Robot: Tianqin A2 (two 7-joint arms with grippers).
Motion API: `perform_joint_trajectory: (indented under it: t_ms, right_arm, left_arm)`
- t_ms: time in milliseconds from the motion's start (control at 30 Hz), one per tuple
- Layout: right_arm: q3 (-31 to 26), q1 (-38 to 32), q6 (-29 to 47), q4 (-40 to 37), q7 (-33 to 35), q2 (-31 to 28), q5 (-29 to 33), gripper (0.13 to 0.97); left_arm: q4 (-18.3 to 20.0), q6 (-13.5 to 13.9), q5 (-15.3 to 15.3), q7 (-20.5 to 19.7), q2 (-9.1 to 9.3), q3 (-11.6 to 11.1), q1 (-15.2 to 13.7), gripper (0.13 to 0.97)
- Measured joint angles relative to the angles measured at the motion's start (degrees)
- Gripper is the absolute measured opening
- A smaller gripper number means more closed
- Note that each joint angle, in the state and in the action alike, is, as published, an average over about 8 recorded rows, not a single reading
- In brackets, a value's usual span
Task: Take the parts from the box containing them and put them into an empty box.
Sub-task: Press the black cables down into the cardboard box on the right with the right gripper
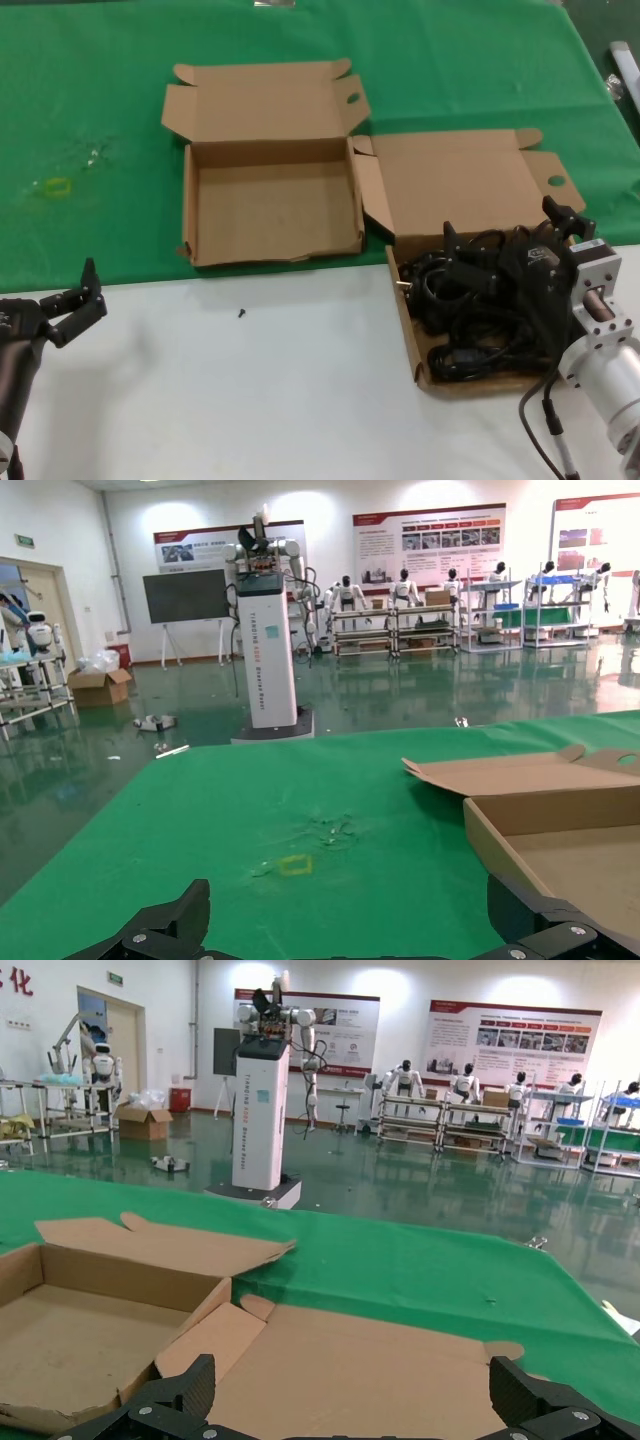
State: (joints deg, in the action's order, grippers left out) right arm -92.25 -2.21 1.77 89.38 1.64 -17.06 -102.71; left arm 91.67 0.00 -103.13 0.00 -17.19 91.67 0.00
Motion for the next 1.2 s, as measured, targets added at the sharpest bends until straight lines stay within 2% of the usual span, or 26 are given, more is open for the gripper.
perform_joint_trajectory:
  t_ms: [700, 1000, 1200]
  right_arm:
    - [0.0, 0.0, 0.0, 0.0, 0.0, 0.0, 0.0, 0.966]
    - [-1.2, 0.0, -0.9, 0.1, -0.4, -1.2, -0.3, 0.966]
    - [-4.5, -0.3, -2.6, 0.4, -0.9, -5.5, -2.0, 0.966]
  left_arm:
    - [0.0, 0.0, 0.0, 0.0, 0.0, 0.0, 0.0, 0.966]
    - [0.0, 0.0, 0.0, 0.0, 0.0, 0.0, 0.0, 0.919]
    - [0.0, 0.0, 0.0, 0.0, 0.0, 0.0, 0.0, 0.832]
